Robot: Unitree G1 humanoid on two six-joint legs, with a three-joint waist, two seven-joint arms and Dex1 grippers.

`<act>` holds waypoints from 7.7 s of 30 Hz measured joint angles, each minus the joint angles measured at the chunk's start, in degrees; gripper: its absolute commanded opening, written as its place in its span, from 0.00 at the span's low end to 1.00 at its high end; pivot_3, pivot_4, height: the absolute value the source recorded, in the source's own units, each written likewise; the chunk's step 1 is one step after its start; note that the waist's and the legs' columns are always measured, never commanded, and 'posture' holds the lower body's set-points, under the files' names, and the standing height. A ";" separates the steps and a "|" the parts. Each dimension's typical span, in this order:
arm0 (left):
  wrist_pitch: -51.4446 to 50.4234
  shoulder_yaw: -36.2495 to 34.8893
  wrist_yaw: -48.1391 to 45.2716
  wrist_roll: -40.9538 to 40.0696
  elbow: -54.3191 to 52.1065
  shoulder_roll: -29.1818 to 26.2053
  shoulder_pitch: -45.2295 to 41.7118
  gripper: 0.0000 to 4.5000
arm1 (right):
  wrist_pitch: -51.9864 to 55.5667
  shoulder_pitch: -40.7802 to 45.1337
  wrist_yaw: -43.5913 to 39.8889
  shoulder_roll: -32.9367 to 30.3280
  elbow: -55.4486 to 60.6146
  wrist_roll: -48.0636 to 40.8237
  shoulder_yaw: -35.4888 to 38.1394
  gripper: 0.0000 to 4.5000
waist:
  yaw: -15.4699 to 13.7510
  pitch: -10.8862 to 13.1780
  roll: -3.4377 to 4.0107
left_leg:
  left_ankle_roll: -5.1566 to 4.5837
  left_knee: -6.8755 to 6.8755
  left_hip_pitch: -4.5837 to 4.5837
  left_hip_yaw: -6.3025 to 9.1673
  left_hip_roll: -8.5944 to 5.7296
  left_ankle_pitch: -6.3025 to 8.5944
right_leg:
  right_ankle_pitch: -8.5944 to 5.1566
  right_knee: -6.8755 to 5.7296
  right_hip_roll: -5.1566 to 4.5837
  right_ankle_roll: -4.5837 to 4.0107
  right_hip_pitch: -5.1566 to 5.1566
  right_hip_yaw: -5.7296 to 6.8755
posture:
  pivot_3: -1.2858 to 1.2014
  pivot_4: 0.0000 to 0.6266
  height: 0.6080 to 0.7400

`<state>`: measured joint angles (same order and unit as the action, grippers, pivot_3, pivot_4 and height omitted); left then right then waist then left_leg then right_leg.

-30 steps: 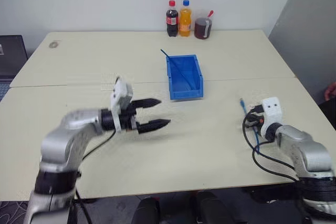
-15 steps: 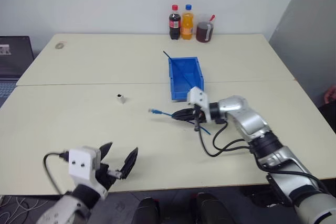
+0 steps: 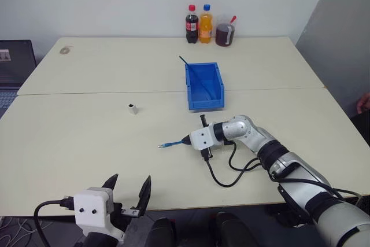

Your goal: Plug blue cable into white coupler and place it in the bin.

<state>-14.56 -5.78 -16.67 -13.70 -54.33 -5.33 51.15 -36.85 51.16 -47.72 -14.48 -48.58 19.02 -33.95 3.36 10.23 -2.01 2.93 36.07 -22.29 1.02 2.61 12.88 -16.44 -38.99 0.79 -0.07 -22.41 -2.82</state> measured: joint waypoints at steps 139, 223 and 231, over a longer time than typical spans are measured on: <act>-28.18 3.66 -50.71 -23.18 60.15 -28.95 -79.13 0.05 | 93.51 -35.36 3.86 -15.19 79.15 -57.78 33.42 1.00 | -1.38 0.07 0.21 | 0.01 0.43 -0.97 0.48 0.21 0.00 | 0.28 -0.64 0.26 0.46 -0.81 0.43 | 0.52 0.24 1.00; -0.41 -1.15 -2.41 -3.81 59.34 -35.10 -63.35 0.99 | 97.88 -17.21 12.44 -5.16 47.69 -75.16 38.68 0.02 | -2.01 0.11 0.28 | 0.00 0.05 -1.10 0.29 0.01 0.00 | 0.37 -0.01 0.29 0.50 -0.93 0.46 | 0.52 0.24 1.00; 10.70 1.38 -21.06 -1.49 88.79 -32.72 -80.68 0.99 | 97.38 -16.64 13.72 -5.19 47.56 -73.14 39.56 0.02 | -1.70 0.10 0.27 | 0.01 0.05 -1.54 0.15 -0.05 0.00 | 0.58 0.02 0.19 0.35 -1.31 0.54 | 0.52 0.24 1.00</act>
<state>-3.86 -4.39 -37.73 -15.19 34.46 -38.05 -29.53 60.53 34.52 -34.00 -19.67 -1.02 -54.12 5.61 1.66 10.33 -1.74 2.94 36.13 -23.82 1.17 2.56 12.88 -15.86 -38.97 0.98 0.28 -23.72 -2.28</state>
